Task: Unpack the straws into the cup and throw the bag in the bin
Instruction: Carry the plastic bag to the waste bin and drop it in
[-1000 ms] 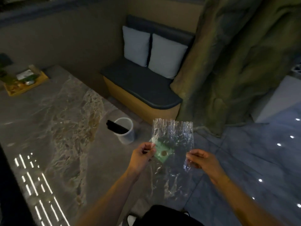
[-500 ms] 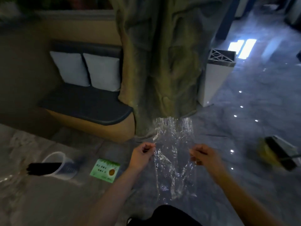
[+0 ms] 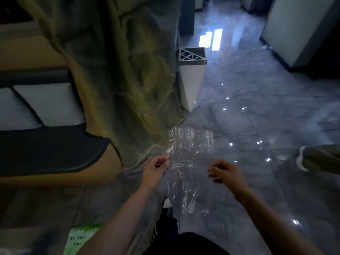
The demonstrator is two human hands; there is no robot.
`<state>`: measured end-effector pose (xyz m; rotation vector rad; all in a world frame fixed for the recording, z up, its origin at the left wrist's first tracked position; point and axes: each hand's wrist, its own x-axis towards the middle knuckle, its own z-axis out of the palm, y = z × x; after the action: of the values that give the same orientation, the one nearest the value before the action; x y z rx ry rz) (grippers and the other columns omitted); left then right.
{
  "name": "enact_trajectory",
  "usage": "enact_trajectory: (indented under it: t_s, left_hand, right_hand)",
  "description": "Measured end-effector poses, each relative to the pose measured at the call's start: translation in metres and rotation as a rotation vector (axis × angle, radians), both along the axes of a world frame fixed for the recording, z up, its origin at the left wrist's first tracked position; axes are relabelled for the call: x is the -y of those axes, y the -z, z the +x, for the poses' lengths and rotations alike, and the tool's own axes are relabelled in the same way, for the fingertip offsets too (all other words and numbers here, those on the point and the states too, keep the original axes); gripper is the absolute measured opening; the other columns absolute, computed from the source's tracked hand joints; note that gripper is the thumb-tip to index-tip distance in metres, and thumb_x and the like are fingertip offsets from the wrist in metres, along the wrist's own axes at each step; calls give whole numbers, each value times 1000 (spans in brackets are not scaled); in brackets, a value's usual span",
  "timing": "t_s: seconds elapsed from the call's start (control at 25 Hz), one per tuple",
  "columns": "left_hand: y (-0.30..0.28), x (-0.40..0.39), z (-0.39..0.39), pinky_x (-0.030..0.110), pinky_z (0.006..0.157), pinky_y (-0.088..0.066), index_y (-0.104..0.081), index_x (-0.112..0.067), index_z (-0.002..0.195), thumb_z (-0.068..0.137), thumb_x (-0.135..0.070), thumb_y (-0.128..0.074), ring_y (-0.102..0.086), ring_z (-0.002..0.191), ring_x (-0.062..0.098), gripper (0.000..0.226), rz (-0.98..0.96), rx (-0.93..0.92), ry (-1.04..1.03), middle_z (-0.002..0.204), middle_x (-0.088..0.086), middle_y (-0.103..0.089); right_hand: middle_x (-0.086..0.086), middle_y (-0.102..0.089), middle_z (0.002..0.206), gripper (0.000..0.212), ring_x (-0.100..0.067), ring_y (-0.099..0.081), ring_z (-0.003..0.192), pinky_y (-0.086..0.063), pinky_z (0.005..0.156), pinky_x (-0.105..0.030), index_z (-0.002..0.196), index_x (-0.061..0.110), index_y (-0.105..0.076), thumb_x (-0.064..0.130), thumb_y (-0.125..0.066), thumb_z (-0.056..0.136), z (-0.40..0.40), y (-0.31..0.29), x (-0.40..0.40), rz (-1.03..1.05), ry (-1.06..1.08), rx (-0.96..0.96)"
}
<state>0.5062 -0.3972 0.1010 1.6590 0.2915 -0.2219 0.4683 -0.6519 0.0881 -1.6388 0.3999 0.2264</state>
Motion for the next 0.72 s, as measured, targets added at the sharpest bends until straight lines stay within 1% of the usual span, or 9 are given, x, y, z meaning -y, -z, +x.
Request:
enact_trajectory:
  t_s: [0.16, 0.32, 0.44, 0.52, 0.64, 0.72]
  left_hand:
    - [1, 7, 51, 22, 64, -51, -67, -24, 88, 88, -4, -64, -59, 76, 14, 20, -20, 21, 71, 82, 0, -66]
    - [4, 5, 118, 30, 72, -51, -67, -25, 90, 89, -7, -64, -60, 79, 15, 18, -25, 8, 148, 86, 0, -67]
    - [6, 3, 170, 28, 70, -49, -67, -25, 89, 90, -6, -63, -59, 77, 15, 19, -40, 10, 186, 84, 1, -66]
    - [7, 4, 202, 26, 68, -50, -67, -24, 90, 89, -6, -63, -60, 76, 14, 18, -43, 20, 211, 85, 2, -67]
    - [10, 10, 251, 15, 59, -50, -68, -20, 92, 89, -4, -63, -58, 71, 10, 17, -50, 25, 251, 83, 3, -66]
    - [12, 17, 278, 13, 56, -48, -69, -18, 92, 88, -3, -64, -58, 66, 7, 16, -61, 37, 256, 80, 3, -66]
  right_hand:
    - [-7, -75, 82, 5, -17, -72, 73, -54, 60, -25, 82, 17, -70, 19, -67, 86, 37, -1, 5, -31, 63, -19]
    - [-9, -73, 81, 6, -17, -70, 70, -53, 61, -26, 84, 11, -69, 15, -66, 87, 93, -10, -1, -44, 131, -38]
    - [-10, -72, 83, 7, -17, -68, 71, -52, 64, -28, 87, 9, -68, 14, -64, 88, 136, -17, -8, -65, 148, -48]
    - [-11, -73, 85, 8, -15, -68, 70, -52, 63, -26, 89, 9, -69, 14, -63, 89, 161, -19, -9, -95, 168, -45]
    - [-11, -74, 86, 9, -12, -68, 69, -53, 63, -24, 90, 10, -69, 15, -63, 89, 198, -20, -7, -150, 193, -45]
    - [-9, -74, 85, 8, -11, -70, 69, -54, 62, -24, 90, 13, -70, 17, -63, 89, 219, -20, 0, -180, 207, -25]
